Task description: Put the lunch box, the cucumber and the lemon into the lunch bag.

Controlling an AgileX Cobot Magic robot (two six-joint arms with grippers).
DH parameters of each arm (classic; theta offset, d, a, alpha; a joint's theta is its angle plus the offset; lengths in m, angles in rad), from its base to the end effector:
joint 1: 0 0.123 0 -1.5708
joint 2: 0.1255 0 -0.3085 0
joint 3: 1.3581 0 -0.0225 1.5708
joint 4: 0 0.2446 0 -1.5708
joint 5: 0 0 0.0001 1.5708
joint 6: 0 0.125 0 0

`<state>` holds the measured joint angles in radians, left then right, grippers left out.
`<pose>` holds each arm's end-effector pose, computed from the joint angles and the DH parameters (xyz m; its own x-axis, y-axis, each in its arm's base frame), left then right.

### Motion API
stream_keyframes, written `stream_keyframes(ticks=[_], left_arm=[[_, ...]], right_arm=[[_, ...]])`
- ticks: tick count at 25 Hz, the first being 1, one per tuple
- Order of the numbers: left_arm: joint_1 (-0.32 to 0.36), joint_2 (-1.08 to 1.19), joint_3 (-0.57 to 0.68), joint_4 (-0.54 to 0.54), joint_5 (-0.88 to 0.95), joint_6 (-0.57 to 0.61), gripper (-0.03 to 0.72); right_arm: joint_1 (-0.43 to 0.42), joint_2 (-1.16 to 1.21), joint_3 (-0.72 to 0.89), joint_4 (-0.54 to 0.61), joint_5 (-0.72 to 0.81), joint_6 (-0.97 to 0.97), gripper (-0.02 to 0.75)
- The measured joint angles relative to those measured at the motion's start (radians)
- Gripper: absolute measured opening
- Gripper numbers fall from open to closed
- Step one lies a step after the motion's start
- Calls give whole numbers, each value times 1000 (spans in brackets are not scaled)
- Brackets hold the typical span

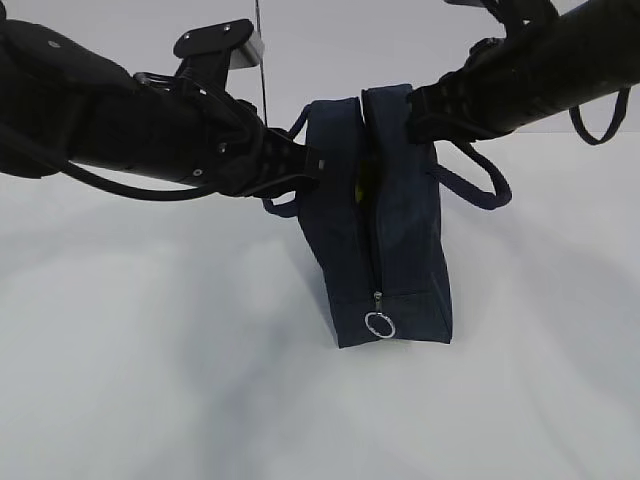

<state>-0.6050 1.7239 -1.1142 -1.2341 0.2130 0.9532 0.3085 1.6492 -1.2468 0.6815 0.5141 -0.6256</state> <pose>0.3226 -0.2535 0.2485 -0.6305 0.1140 -0.7678 0.5431 0.7714 -0.3315 0.3604 0.1555 0.2915 -0.6289 -0.2111 -0.7483 -0.5157 0.8335 0.1983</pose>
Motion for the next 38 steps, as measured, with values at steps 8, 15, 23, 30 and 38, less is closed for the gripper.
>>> stream_keyframes(ticks=[8,15,23,30,38], left_arm=[[-15,0,0,-4,-54,10,16],[-15,0,0,-7,-60,12,16],[-15,0,0,-10,-106,13,16],[-15,0,0,-13,-105,14,16],[-15,0,0,-13,-105,15,16]], right_arm=[[-1,76,0,200,-54,-229,0],[-1,78,0,275,-90,-334,0],[-1,78,0,302,-82,-342,0],[-1,80,0,315,-82,-342,0],[-1,80,0,326,-42,-347,78]])
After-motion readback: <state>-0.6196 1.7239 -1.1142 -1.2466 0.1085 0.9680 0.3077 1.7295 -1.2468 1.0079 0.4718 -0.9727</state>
